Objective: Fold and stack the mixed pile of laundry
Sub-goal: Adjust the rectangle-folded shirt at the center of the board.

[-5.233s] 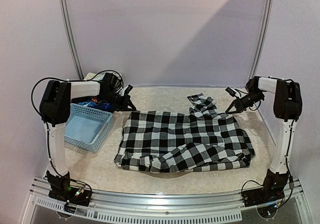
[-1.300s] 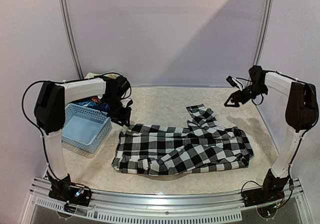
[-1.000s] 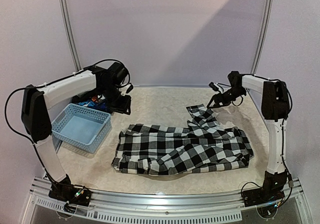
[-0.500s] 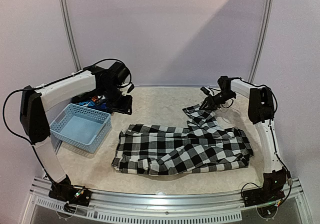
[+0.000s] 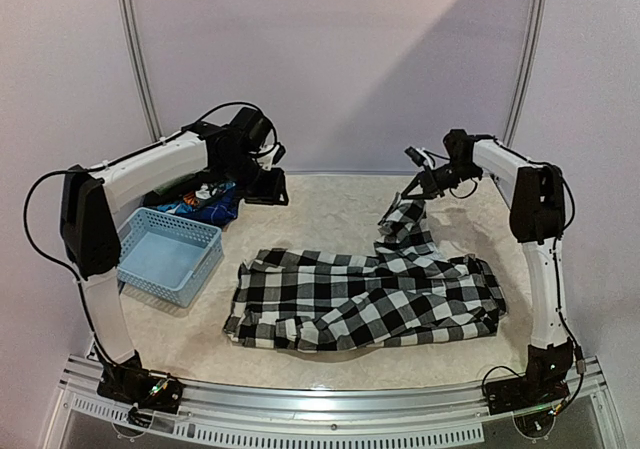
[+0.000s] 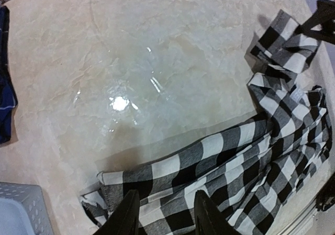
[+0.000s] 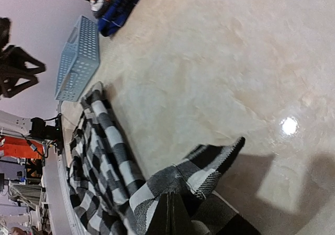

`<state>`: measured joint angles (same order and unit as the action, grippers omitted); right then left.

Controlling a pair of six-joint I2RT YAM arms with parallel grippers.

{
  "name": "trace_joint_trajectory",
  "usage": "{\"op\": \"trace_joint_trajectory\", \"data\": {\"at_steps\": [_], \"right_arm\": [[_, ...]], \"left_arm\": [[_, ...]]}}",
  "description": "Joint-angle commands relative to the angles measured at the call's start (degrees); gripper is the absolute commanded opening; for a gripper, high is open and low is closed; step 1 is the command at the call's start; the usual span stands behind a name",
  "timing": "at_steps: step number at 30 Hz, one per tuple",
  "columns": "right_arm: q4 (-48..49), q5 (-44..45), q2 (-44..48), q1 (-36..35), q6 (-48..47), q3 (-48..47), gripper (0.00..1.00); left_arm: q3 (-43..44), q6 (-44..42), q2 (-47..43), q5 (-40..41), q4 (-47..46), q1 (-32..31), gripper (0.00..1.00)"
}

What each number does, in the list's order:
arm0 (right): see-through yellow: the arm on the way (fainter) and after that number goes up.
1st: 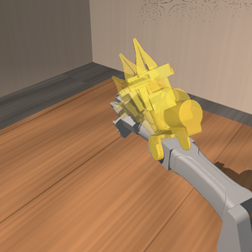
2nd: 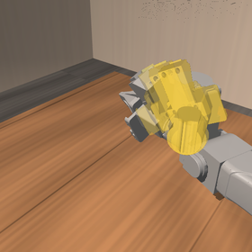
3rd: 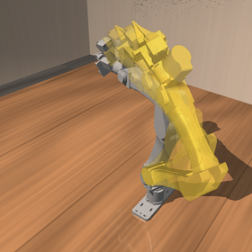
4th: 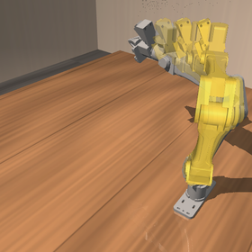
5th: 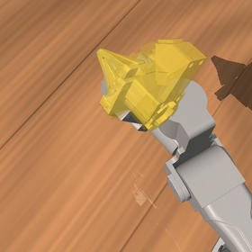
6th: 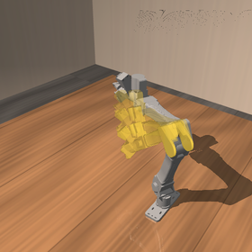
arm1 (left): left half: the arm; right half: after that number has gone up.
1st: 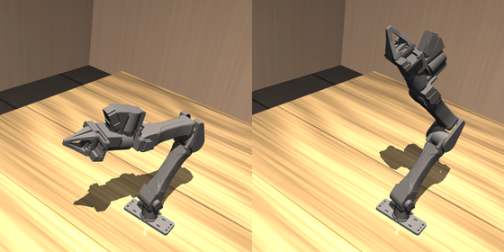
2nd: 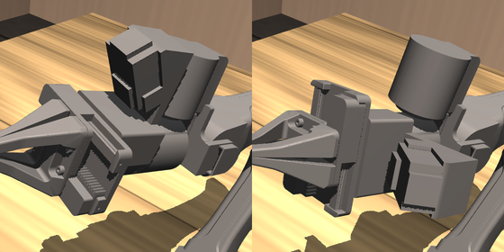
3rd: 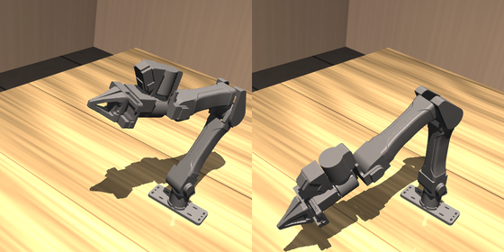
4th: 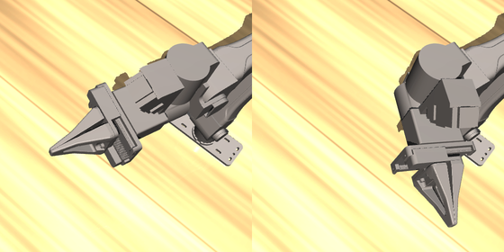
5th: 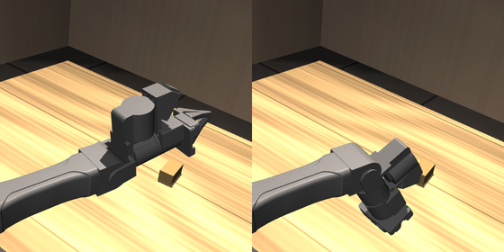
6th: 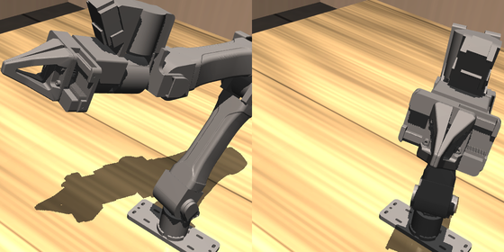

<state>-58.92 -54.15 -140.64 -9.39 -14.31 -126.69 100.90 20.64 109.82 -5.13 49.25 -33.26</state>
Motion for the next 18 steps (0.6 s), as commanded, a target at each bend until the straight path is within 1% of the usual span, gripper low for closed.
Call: {"op": "trace_joint_trajectory", "data": {"at_steps": [1,5,9,15,18], "right_arm": [[2.4,-7.1,13.1,-0.5,-0.9,4.9,0.0],[3.9,-9.9,20.9,-0.6,-0.5,9.7,0.0],[3.1,-12.1,28.2,-1.2,-1.5,13.9,0.0],[1.8,-14.8,37.8,-2.4,-3.7,22.2,0.0],[-0.7,-14.9,42.4,-3.2,-6.0,25.6,0.0]], "left_arm": [[2.1,2.8,2.8,-5.4,-7.2,-0.8,0.36],[2.0,4.6,3.8,-7.8,-10.9,-0.9,0.36],[2.4,3.7,4.0,-7.7,-10.3,-0.9,0.36],[0.3,2.2,3.0,-6.9,-9.7,-0.9,0.36],[-0.9,2.3,2.7,-7.3,-10.2,-0.9,0.36]]}}
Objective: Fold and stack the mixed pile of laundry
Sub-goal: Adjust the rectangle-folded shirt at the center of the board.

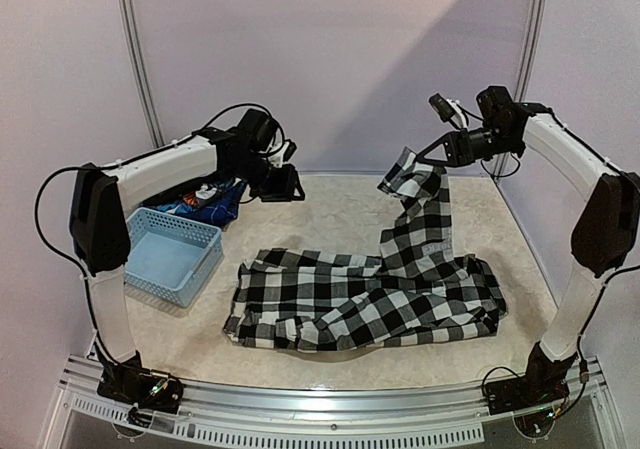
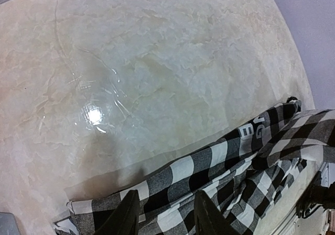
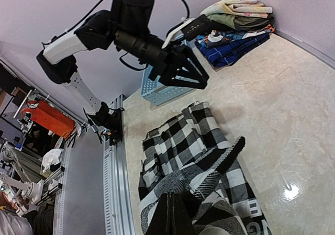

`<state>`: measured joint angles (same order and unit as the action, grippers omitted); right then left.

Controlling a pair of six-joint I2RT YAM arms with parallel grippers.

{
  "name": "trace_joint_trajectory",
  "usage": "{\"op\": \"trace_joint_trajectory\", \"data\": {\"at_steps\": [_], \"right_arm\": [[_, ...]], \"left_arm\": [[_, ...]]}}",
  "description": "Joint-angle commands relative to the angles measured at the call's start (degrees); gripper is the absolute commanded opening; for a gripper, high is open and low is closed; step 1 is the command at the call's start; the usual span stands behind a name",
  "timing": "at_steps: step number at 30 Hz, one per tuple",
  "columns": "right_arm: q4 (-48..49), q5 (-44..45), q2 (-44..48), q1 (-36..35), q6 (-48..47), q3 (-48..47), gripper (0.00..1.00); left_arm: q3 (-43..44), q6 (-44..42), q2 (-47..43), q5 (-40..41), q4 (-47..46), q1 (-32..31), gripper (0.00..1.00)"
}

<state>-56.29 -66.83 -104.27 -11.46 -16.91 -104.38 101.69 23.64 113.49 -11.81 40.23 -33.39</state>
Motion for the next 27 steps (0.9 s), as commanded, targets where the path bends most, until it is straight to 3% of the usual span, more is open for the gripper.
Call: {"op": "trace_joint_trajectory", "data": {"at_steps": [1,6,13,16,19,22,27], "right_arm": [[-4.8,-2.1,7.0,-1.6,-4.7,4.3,0.0],[-9.9,-1.1,13.1,-6.0,-9.8,9.4,0.0],[-3.6,4.5,24.4,-17.4,-9.1,24.4,0.0],[-9.0,4.7,27.1,-19.0,-13.9,27.2,0.24],[-23.2,3.3,28.2,-19.0,-28.8,23.7,0.3],[-25.4,6.5,29.5,-19.0,-35.2,20.7,0.32],[-8.2,18.2,30.4,-14.8,-19.2,24.7,0.32]], "left_arm": [[-2.1,-0.7,-1.0,-0.8,-1.3,-0.8,0.36],[-4.2,-0.9,-1.9,-0.7,-2.0,-0.8,0.36],[-4.7,-2.5,-0.5,-1.0,-0.2,-0.8,0.36],[-4.3,-3.8,0.2,-0.2,2.3,-0.8,0.36],[-4.8,-5.9,-0.2,1.1,4.5,-0.8,0.36],[-5.4,-8.0,0.0,3.6,5.9,-0.6,0.36],[-3.2,-10.3,4.0,6.0,8.6,-0.1,0.36]]}}
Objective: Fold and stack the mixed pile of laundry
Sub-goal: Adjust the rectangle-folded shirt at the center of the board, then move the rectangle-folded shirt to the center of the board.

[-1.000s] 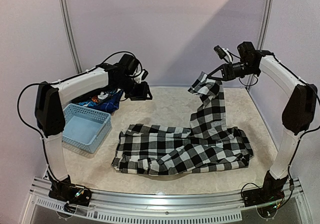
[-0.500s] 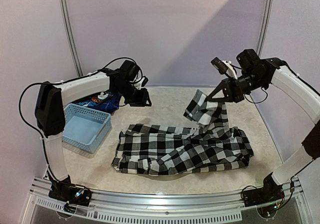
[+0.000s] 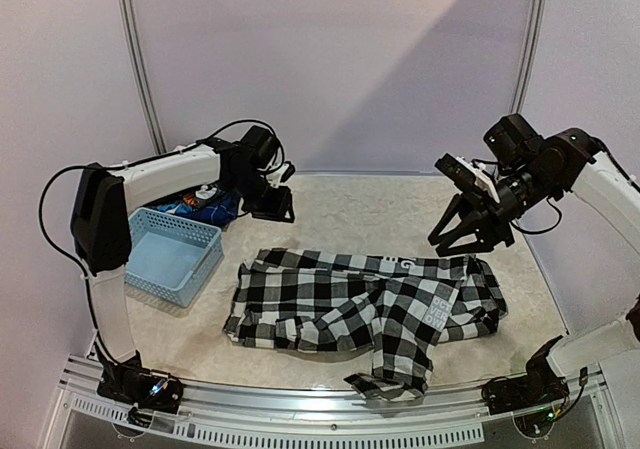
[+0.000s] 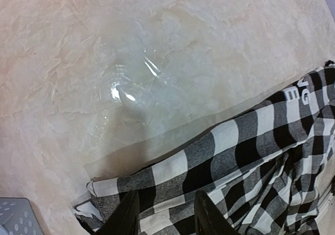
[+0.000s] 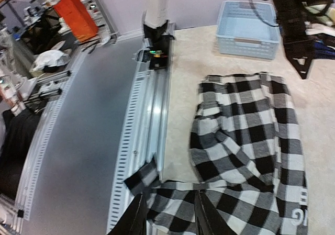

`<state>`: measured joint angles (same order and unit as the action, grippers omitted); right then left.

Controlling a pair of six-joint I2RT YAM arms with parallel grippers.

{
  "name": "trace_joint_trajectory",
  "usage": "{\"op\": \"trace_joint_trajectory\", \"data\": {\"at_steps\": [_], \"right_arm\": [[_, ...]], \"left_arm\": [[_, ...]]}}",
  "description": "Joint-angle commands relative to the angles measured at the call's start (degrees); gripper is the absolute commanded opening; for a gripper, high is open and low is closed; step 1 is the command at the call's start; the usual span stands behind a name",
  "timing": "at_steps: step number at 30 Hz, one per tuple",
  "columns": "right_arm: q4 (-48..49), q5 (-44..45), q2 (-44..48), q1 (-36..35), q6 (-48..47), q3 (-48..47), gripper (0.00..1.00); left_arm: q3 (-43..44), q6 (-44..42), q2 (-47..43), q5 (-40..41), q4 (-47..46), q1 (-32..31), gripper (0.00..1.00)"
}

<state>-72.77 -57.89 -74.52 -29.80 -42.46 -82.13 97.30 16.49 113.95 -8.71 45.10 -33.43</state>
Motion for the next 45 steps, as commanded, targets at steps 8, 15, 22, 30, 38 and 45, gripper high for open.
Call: {"op": "trace_joint_trajectory", "data": {"at_steps": [8,15,22,30,38,45], "right_arm": [[19.4,18.7,-15.7,21.3,18.3,7.6,0.36],[20.7,25.9,-27.2,25.3,15.4,9.8,0.35],[23.3,29.8,-35.3,28.2,15.4,9.3,0.33],[27.5,36.2,-40.2,28.6,15.9,8.9,0.32],[30.7,37.6,-43.1,29.2,18.9,5.0,0.35],[30.1,36.5,-43.2,29.3,19.2,4.8,0.41]], "left_arm": [[5.3,-3.5,9.6,-3.1,7.5,1.7,0.32],[-1.0,-3.6,9.1,-5.4,6.5,1.7,0.27],[-6.3,-4.4,8.5,-2.4,6.8,1.7,0.26],[-6.5,-4.3,6.3,-1.0,9.9,1.4,0.24],[-8.2,-3.4,0.4,7.9,8.2,1.4,0.28],[-11.1,0.5,-1.5,1.8,-2.6,1.3,0.3]]}}
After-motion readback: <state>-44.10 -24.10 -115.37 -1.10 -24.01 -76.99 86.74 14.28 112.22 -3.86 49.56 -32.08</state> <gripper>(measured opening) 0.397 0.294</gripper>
